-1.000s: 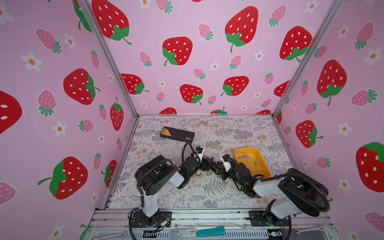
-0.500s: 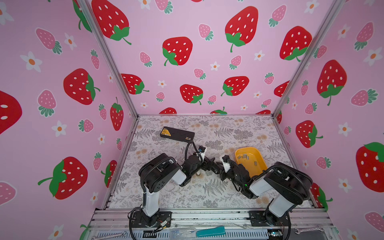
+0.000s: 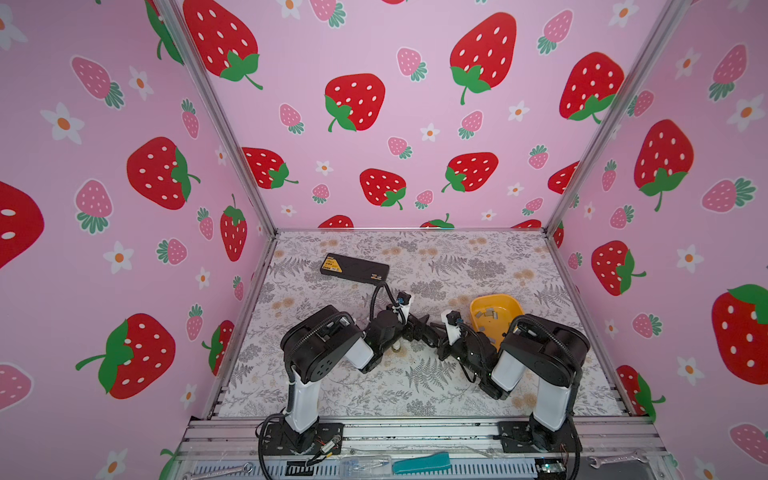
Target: Load the staples into the stapler
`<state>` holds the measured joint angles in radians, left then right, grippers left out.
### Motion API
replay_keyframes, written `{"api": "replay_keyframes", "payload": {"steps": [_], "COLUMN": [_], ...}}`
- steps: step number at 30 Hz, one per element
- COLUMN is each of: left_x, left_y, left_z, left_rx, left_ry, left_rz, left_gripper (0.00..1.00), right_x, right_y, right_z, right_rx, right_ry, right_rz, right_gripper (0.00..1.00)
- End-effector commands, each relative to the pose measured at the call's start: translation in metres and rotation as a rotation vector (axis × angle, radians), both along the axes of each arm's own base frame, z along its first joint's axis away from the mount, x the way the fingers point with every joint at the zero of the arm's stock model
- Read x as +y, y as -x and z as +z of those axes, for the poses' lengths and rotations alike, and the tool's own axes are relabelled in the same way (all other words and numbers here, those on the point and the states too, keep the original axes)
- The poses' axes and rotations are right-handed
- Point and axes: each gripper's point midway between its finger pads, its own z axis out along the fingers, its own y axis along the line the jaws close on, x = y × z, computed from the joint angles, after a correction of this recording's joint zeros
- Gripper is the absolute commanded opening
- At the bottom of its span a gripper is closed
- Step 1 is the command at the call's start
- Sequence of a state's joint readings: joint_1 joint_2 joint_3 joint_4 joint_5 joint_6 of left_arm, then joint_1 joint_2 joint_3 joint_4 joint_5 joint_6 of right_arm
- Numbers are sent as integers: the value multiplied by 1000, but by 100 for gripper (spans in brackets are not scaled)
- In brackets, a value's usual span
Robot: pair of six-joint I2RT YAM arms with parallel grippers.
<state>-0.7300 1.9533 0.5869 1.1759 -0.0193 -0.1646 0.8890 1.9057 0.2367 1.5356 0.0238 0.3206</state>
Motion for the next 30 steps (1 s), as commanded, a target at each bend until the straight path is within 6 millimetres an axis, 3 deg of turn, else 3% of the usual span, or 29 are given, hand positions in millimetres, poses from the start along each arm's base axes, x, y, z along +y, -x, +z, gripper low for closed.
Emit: {"api": "replay_keyframes", "payload": {"steps": [1,4,7,9,15,18,22,24,27,30], "left_x": [-1,1,9,18,55,70,88,110,144,201], "left_y": [3,-3,-13,-20,-30,-27,-26,-22,-6,8], "left_z": [-13,0,22,40,103,141,168,185,210,215], "left_rx": [23,23,23,19,-11,-59,-40,-33,-179,-286], "left_ry": [-40,-9,36,69,168,182,-1,-66,-48,-39], "left_rz": [-14,-3,31,61,158,196,258,337,400,566], "left_gripper": [89,89,90,90,90,92,90,88,87,88], "right_x": [-24,-18,-16,-18,-53,-94,-145,-160,-191,-234], "right_y": [28,17,-3,-19,-46,-55,-56,-62,-80,-92], "right_z": [-63,-43,-8,20,115,151,195,211,217,200], "right_rx": [153,145,112,89,-1,-4,-136,-210,-243,-234], "right_ry": [165,154,133,126,9,-40,-90,-2,155,239], "right_rz": [30,1,-82,-158,-396,-610,-822,-875,-964,-1049], "right_gripper": [18,21,26,35,61,72,100,99,99,99]}}
